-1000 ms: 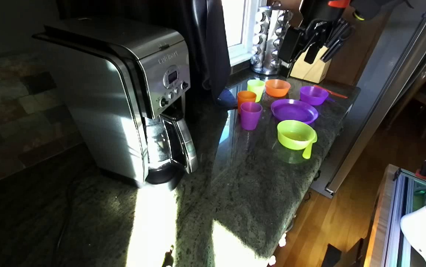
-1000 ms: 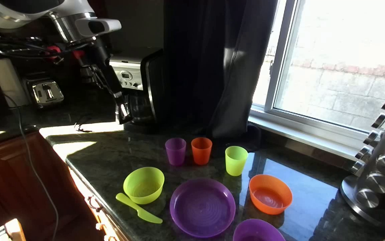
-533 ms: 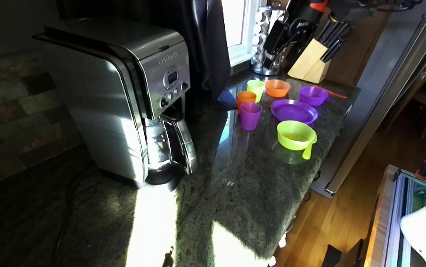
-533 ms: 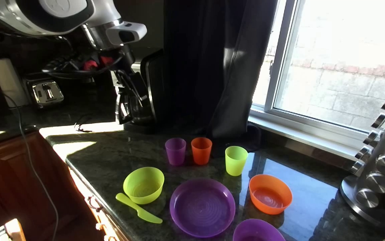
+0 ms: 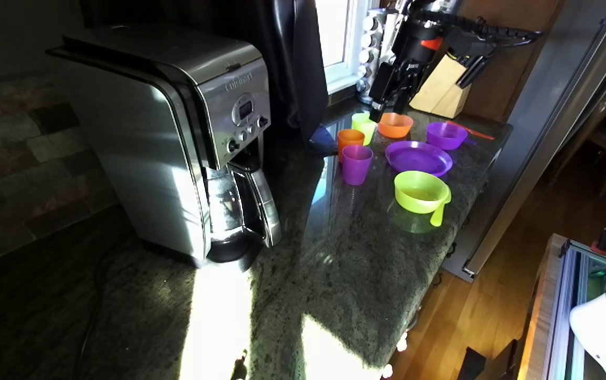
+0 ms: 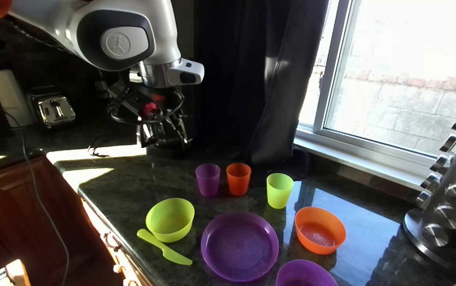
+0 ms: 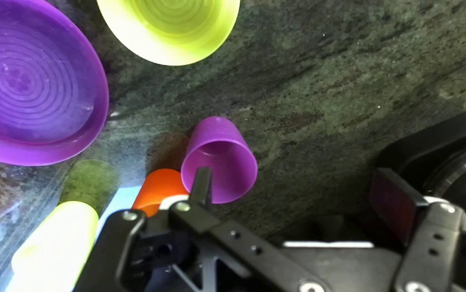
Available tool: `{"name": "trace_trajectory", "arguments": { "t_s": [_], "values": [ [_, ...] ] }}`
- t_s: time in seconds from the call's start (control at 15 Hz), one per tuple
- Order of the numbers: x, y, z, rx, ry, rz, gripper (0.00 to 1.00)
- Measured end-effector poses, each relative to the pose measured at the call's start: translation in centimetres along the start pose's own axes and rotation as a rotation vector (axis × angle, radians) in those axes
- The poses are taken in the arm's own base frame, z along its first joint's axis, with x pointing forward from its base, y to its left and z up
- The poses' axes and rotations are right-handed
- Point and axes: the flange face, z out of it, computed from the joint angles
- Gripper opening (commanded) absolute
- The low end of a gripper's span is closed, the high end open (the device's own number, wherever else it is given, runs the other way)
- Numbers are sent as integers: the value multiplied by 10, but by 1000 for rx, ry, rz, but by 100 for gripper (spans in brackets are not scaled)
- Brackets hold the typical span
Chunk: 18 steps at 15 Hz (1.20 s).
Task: Put the cups in their matching bowls
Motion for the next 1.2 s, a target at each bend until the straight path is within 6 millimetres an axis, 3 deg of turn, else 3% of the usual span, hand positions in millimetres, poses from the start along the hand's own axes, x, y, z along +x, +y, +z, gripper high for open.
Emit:
{"name": "trace_trajectory", "arguments": {
  "t_s": [0.47,1.2],
  "values": [
    [8,8,10,-1,-14,74,100],
    [45,54,68,10,-52,311,100]
  ]
}}
